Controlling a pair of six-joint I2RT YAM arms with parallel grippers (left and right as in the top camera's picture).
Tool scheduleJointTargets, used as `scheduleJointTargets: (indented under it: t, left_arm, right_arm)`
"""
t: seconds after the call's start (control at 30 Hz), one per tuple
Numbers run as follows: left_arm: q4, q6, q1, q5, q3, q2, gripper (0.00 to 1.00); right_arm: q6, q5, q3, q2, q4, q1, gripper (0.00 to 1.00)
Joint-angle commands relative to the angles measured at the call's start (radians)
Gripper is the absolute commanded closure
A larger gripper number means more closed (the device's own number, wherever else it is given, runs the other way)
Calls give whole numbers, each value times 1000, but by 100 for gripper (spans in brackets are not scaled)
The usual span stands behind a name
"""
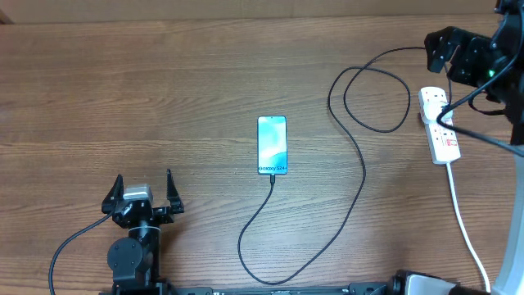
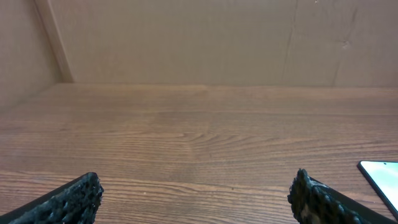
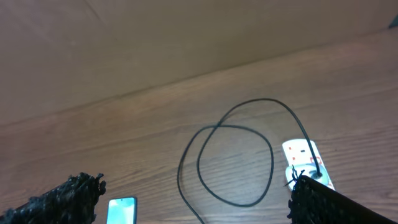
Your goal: Plug charger to phone and switch on socket
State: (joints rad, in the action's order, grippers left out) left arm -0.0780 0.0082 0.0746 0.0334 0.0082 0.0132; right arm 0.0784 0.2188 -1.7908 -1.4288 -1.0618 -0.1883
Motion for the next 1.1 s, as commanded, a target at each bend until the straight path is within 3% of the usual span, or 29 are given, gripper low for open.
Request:
scheduleJointTargets:
  t: [0.0,0.3,0.7,1.07]
  left_arm:
    - [1,22,5,-8,-3,-10,0]
    - [1,22,5,-8,-3,-10,0]
    - [1,22,5,-8,-3,-10,0]
    - [1,22,5,-8,-3,-10,0]
  right_arm:
    - [3,-28,61,75,49,19,0]
    - [3,-20,404,288,278,19,0]
    - [3,113,926,572,854,19,0]
    - [3,115,1240,781,1251,72,0]
